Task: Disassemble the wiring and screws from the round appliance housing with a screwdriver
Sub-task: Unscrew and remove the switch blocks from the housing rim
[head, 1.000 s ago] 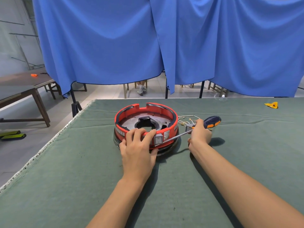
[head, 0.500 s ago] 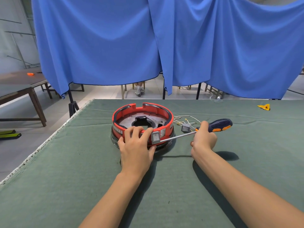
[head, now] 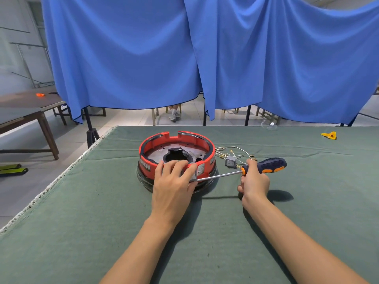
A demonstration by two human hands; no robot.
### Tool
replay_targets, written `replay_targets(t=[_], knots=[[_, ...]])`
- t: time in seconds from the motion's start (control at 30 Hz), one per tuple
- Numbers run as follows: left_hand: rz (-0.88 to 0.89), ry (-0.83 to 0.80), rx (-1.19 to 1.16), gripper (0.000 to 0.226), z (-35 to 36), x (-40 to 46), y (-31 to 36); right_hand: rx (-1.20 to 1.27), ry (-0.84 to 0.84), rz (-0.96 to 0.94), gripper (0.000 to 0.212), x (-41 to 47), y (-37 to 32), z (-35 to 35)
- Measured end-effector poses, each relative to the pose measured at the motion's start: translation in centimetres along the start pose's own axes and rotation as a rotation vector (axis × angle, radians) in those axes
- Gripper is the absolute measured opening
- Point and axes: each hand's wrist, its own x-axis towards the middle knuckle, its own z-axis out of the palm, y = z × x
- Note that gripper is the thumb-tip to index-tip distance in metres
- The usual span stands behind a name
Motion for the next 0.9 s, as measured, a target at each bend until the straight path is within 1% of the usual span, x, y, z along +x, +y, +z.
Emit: replay_targets(t=[0.1, 0.2, 0.33, 0.4, 0.47, 0.53, 0.63, 0.77, 0.9], knots=[[-0.051, 0.013, -0.098, 0.040, -0.2, -0.1, -0.2, 0.084, -0.105, 0.022, 0.029, 0.1, -0.1, -0.8], [-0.084, 0.001, -0.145, 0.041, -0.2, -0.1, -0.2, 0.213, -0.149, 0.003, 0.025, -0.2, -0.1, -1.4], [-0.093, -0.078, -0.138, 0.044, -0.5, 0.0, -0.1, 0.301, -0.137, -0.052, 0.019, -1.3, -0.4, -1.7], [-0.103, -0.121, -0.141, 0.049, -0.5, 0.0, -0.1, 0.321, -0.130, -0.122, 0.018, -2.1, -0.9, -1.9], [-0.133, -0.146, -0.169, 0.051, -0.5, 0.0, -0.2, 0.313, -0.119, -0.205, 0.018, -3.1, -1.2, -2.0], [-0.166, -0.156, -0.217, 0.052, -0.4, 0.1, -0.3, 0.284, -0.103, -0.239, 0.021, -3.7, -1.2, -2.1], [-0.194, -0.140, -0.291, 0.050, -0.4, 0.0, -0.6, 0.260, -0.063, -0.186, 0.025, -3.4, -1.0, -2.2], [-0.194, -0.107, -0.366, 0.045, -0.7, 0.0, -0.6, 0.294, 0.036, -0.032, 0.023, -2.1, -0.9, -2.7], [-0.309, -0.012, -0.482, 0.040, -1.1, -0.2, -0.2, 0.330, 0.056, -0.020, 0.022, -1.5, -1.4, -3.2]])
